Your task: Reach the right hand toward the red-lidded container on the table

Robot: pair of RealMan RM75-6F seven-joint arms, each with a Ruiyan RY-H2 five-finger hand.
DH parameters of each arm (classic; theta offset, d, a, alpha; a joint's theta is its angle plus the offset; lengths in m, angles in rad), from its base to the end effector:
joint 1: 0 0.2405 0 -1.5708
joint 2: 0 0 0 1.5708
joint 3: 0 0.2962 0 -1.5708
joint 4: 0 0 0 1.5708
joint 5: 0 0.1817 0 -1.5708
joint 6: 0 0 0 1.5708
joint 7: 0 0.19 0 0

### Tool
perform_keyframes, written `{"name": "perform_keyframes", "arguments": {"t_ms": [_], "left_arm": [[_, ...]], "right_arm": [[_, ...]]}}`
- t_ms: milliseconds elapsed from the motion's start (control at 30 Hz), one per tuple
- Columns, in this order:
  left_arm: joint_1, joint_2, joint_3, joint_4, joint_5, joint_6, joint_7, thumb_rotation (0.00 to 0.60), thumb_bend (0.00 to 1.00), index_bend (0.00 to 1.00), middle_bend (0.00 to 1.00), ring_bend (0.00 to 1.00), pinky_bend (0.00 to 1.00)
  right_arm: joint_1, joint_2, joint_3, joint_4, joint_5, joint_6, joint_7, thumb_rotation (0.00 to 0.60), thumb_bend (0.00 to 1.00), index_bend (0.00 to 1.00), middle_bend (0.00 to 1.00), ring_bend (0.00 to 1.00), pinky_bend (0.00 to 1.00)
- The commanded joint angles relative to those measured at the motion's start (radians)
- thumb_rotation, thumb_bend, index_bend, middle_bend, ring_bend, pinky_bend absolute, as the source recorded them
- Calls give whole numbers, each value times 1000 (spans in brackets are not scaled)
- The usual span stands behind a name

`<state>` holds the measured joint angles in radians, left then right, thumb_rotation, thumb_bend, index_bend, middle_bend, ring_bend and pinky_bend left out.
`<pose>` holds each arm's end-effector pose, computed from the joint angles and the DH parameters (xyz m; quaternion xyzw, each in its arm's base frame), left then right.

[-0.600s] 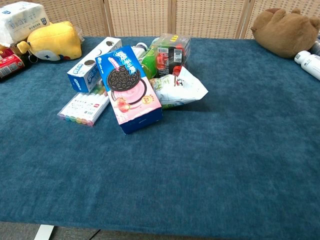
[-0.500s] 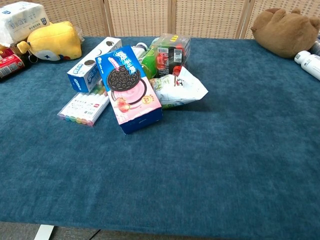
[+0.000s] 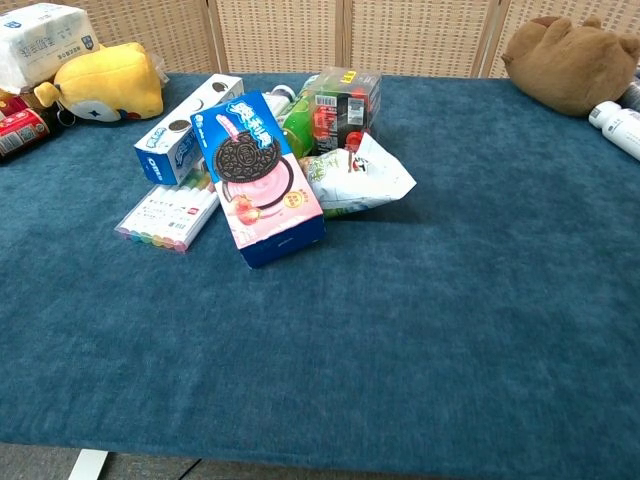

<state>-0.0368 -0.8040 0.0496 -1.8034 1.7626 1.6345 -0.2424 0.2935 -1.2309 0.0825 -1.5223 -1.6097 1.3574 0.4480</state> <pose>-0.2681 0.1881 0.2751 -0.6265 -0.3821 -0.4621 0.4979 -0.2775 -0.2962 0.1462 0.5882 -0.4701 0.5352 0.3830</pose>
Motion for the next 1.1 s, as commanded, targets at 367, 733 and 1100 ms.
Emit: {"name": "perform_keyframes", "arguments": {"t_ms": [367,733,1100], "left_arm": [[4,-5,-16,10,-57,-5,15,600,0,186,0,0,0],[-3,-20,-33,19,-104,-30,39,600,0,186,0,0,0],[-12,-38,-49,35,-150,-57,56,600,0,187,0,0,0]], "right_arm": [[376,-158,248,-7,357,-424,-336,600,0,0,0,0,116],[593,-329,331,259,616,-591,-472,600,0,0,0,0,113],[760,-457,355,469,832,-670,-614,600,0,0,0,0,73]]}}
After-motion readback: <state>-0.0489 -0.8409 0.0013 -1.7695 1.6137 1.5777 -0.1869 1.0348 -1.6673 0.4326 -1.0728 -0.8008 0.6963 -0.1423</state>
